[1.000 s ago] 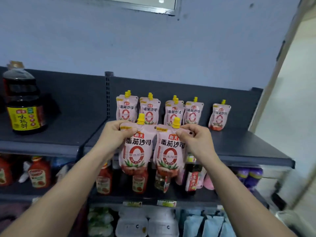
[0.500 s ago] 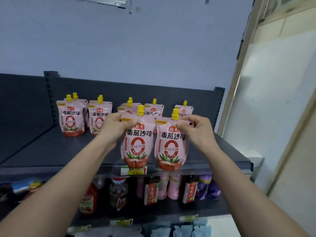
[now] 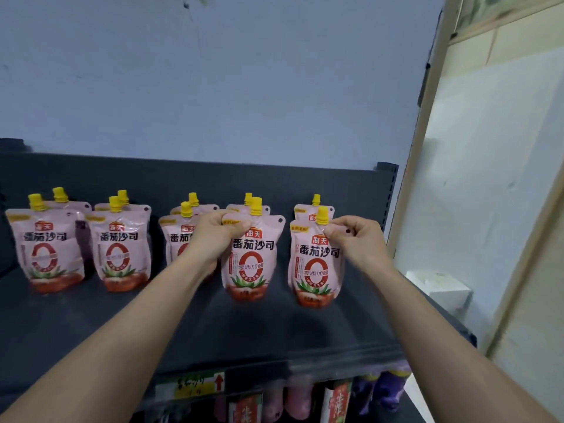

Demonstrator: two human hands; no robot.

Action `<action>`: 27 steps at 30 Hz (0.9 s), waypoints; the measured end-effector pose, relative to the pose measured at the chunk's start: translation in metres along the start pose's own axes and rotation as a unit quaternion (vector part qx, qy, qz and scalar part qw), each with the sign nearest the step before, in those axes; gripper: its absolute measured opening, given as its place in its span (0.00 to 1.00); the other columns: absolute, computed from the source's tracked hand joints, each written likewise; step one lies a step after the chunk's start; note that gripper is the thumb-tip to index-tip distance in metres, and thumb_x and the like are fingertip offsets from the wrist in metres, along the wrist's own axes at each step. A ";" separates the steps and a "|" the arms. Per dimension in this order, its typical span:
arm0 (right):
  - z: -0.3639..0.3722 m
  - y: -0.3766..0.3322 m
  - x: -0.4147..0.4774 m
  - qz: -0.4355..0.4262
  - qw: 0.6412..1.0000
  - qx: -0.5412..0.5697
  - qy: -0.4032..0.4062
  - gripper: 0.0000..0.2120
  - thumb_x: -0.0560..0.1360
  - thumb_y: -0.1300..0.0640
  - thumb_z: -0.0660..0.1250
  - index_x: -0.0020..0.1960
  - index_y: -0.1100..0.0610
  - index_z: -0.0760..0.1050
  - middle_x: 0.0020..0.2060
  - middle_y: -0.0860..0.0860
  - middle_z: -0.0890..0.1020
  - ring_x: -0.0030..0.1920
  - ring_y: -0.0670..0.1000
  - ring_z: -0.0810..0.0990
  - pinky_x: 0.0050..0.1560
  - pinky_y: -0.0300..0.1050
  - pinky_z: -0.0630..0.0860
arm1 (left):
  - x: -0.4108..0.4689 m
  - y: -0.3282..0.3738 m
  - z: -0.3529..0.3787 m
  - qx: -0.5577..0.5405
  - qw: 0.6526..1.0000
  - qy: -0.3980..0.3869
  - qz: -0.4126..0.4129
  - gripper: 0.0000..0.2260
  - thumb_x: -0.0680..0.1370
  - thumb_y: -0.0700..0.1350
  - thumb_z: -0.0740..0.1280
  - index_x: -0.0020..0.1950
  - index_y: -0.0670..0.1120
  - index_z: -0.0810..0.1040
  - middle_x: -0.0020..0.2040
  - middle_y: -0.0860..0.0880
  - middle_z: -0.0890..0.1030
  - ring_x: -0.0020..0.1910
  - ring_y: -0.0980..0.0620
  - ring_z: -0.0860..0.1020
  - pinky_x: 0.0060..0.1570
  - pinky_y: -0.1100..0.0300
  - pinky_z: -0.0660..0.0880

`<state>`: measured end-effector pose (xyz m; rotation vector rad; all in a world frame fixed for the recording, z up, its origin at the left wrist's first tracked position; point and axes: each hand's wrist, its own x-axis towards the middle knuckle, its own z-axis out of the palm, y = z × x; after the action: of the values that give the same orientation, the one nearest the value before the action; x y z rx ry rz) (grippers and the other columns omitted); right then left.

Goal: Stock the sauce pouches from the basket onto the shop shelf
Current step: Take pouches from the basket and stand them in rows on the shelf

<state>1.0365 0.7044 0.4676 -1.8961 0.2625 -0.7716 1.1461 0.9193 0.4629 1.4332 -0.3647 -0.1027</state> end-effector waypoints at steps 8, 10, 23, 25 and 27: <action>0.014 0.037 0.055 0.029 1.000 0.009 0.000 0.07 0.73 0.62 0.71 0.39 0.52 0.81 0.42 0.52 0.85 0.44 0.51 0.83 0.43 0.44 0.80 | 0.049 -0.020 0.013 0.037 0.999 0.015 -0.023 0.06 0.75 0.34 0.68 0.45 0.44 0.80 0.41 0.47 0.84 0.34 0.55 0.83 0.32 0.61 0.78; 0.017 0.046 0.065 0.032 0.999 0.016 -0.001 0.07 0.73 0.62 0.71 0.39 0.52 0.81 0.42 0.53 0.85 0.44 0.52 0.84 0.43 0.45 0.79 | 0.055 -0.025 0.014 0.042 0.998 0.018 -0.030 0.06 0.75 0.34 0.68 0.46 0.44 0.81 0.41 0.46 0.84 0.35 0.54 0.83 0.31 0.63 0.78; 0.010 0.066 0.102 0.016 0.996 -0.059 -0.070 0.04 0.74 0.61 0.70 0.45 0.53 0.82 0.45 0.51 0.84 0.47 0.51 0.83 0.49 0.51 0.81 | 0.068 -0.014 0.018 0.348 0.936 0.015 0.046 0.10 0.69 0.35 0.75 0.47 0.42 0.79 0.45 0.46 0.83 0.43 0.46 0.83 0.45 0.45 0.81; 0.007 0.065 0.106 -0.007 0.991 -0.111 -0.079 0.04 0.74 0.60 0.70 0.43 0.52 0.81 0.44 0.49 0.84 0.45 0.49 0.83 0.48 0.49 0.81 | 0.069 -0.010 0.021 0.355 0.934 0.015 0.049 0.08 0.70 0.33 0.74 0.43 0.43 0.78 0.40 0.46 0.82 0.39 0.45 0.83 0.41 0.42 0.81; 0.006 0.064 0.109 -0.029 0.986 -0.146 -0.070 0.06 0.73 0.60 0.71 0.40 0.50 0.80 0.42 0.49 0.84 0.43 0.49 0.82 0.46 0.48 0.80 | 0.072 -0.009 0.022 0.351 0.935 0.019 0.052 0.09 0.71 0.32 0.73 0.41 0.46 0.78 0.40 0.47 0.81 0.41 0.43 0.83 0.41 0.41 0.81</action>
<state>1.1339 0.6250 0.4525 -2.2335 0.2439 -0.6610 1.2083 0.8767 0.4697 2.1148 -0.4709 0.1610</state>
